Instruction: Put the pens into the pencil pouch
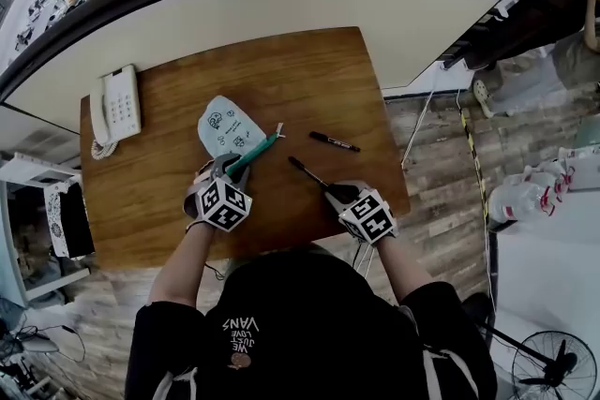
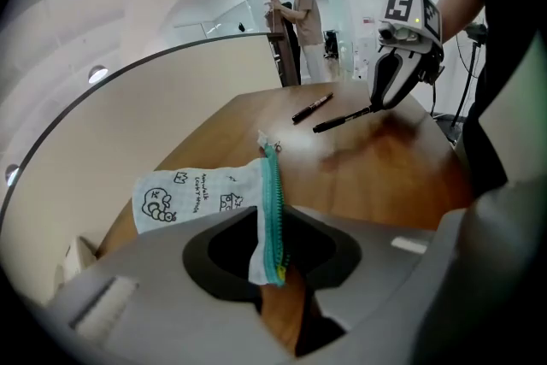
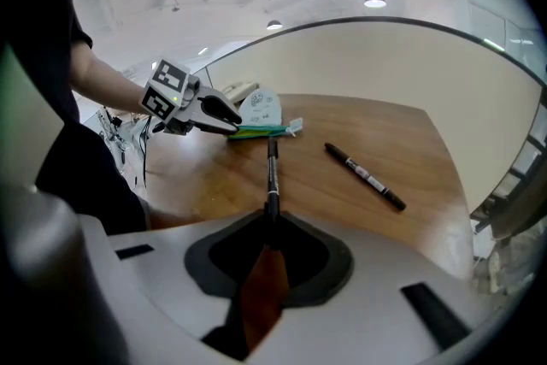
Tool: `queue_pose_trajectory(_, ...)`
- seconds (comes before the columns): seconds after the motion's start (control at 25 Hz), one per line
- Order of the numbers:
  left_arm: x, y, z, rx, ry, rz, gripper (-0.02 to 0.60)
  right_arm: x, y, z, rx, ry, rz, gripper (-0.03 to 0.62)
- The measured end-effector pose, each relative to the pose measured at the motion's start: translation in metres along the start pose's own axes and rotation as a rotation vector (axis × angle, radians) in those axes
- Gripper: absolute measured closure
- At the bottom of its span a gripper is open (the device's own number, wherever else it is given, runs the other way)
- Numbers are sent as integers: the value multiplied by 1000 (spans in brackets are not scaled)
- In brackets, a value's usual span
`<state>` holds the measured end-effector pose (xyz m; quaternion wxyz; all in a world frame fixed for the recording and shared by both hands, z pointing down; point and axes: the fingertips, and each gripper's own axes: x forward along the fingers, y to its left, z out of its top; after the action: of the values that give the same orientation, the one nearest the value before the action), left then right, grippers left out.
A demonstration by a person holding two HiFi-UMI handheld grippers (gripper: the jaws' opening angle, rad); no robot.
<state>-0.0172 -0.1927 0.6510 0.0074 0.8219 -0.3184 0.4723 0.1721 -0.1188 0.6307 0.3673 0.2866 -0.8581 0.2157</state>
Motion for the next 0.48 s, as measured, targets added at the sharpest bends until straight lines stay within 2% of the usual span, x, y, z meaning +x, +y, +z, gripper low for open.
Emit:
queue_pose_trajectory(0.08, 1, 0, -1, -4, 8, -4, 528, 0, 5, 1, 8, -9, 0, 526)
queue_pose_trajectory(0.24, -4, -1, 3, -47, -16, -26, 545, 2, 18, 9, 18, -26, -3, 526)
queue_pose_trajectory(0.48, -24, 5, 20, -100, -121, -28, 552, 8, 44, 23, 45, -63, 0, 526)
